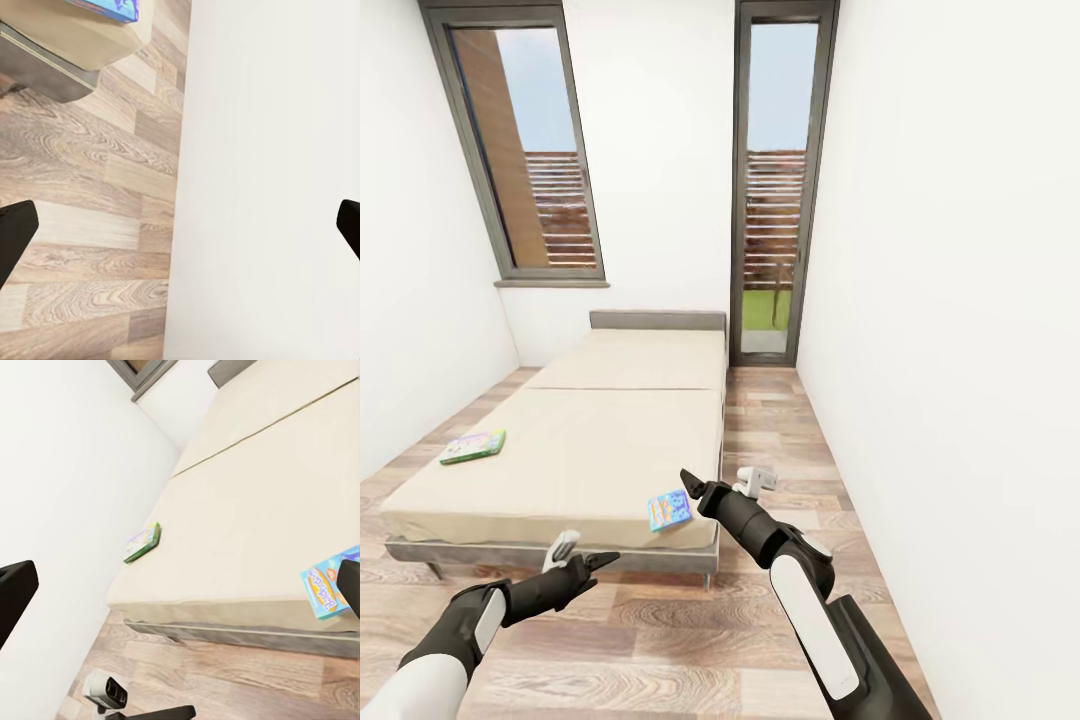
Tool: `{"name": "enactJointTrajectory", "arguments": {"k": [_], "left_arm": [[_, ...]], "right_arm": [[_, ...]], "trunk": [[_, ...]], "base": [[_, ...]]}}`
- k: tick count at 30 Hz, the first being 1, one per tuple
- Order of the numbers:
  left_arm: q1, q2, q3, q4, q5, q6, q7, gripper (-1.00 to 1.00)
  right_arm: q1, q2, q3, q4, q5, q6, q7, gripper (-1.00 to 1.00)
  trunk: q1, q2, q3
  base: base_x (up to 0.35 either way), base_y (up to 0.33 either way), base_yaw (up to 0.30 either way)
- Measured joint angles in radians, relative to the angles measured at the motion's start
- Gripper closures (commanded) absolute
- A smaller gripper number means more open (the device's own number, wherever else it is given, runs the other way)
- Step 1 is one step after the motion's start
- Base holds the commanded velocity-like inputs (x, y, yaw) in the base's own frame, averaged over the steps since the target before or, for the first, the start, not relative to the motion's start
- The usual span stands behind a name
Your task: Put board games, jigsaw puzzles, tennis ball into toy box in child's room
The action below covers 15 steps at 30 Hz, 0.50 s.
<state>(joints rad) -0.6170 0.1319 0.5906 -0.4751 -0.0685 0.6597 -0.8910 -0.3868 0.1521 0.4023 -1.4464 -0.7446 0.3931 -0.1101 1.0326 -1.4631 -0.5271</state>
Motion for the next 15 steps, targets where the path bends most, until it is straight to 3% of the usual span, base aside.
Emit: {"name": "enactJointTrajectory", "arguments": {"k": [15], "left_arm": [[0.000, -0.001, 0.047, 0.000, -0.001, 0.045, 0.001, -1.00]], "right_arm": [[0.000, 0.005, 0.000, 0.000, -0.001, -0.001, 0.000, -1.00]], "trunk": [[0.058, -0.105, -0.047]], "base": [[0.000, 0.000, 0.000]]}}
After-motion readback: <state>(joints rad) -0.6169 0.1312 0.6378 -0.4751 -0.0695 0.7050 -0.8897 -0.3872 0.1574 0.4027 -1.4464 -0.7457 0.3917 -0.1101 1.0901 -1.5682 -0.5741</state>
